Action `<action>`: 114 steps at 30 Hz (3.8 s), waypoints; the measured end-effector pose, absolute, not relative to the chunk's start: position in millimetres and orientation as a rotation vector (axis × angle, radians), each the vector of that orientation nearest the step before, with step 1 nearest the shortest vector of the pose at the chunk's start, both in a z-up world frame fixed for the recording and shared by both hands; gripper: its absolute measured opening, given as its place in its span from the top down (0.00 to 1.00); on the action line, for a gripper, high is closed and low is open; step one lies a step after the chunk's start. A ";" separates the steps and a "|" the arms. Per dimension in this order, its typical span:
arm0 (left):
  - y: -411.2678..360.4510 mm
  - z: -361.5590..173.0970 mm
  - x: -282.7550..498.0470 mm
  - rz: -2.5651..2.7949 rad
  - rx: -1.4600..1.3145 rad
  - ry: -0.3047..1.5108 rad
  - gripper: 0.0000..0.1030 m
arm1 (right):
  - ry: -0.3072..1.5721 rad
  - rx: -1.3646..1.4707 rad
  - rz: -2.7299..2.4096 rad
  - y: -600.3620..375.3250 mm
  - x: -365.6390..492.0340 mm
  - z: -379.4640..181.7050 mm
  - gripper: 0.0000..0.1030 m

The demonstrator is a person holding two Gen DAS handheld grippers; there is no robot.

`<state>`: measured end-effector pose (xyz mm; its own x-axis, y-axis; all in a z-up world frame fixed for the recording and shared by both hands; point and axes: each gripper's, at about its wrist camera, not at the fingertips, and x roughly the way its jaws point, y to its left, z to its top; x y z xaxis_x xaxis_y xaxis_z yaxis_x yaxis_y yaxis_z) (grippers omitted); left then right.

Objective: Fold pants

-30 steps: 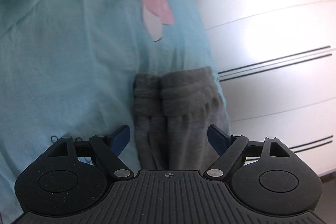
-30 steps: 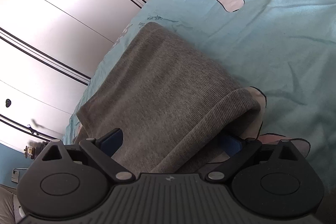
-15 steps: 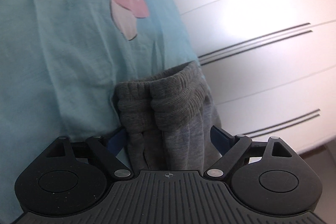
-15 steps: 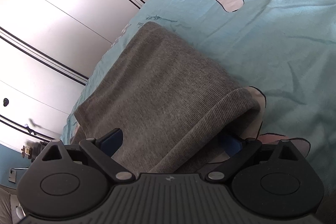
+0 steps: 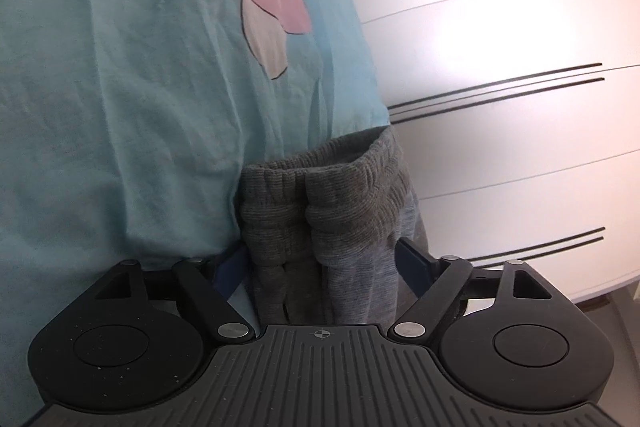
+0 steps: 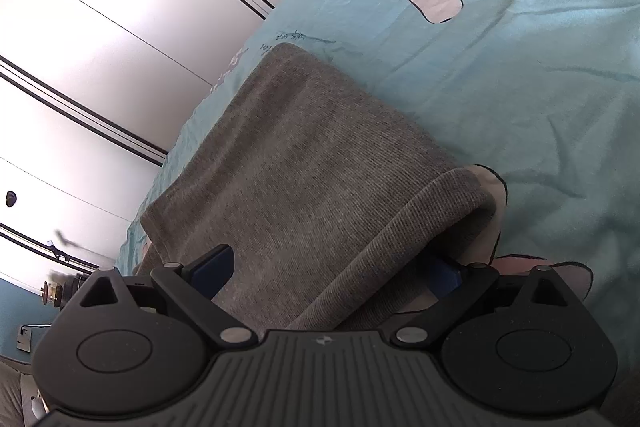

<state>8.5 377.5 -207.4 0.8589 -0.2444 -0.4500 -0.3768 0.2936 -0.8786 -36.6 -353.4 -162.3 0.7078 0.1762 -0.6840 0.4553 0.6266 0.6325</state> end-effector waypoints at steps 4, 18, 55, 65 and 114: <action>373.3 -199.6 13.8 -0.003 -1.208 0.528 0.05 | 0.794 0.898 -0.181 -352.6 -35.6 -161.9 0.05; 364.1 -199.3 36.5 0.059 -1.066 0.558 0.03 | 0.804 0.850 -0.189 -346.3 -31.3 -160.9 0.05; 123.2 2.8 56.4 -0.211 -0.478 0.388 0.56 | 0.645 0.962 -0.105 -358.7 -49.0 -132.2 0.05; -154.2 -86.3 104.2 -0.551 -0.182 0.682 0.49 | 0.471 1.015 -0.099 -409.1 -88.2 -97.1 0.05; 55.8 -155.2 91.0 -0.230 -0.635 0.914 0.04 | 0.713 0.967 -0.083 -396.3 -13.7 -137.7 0.56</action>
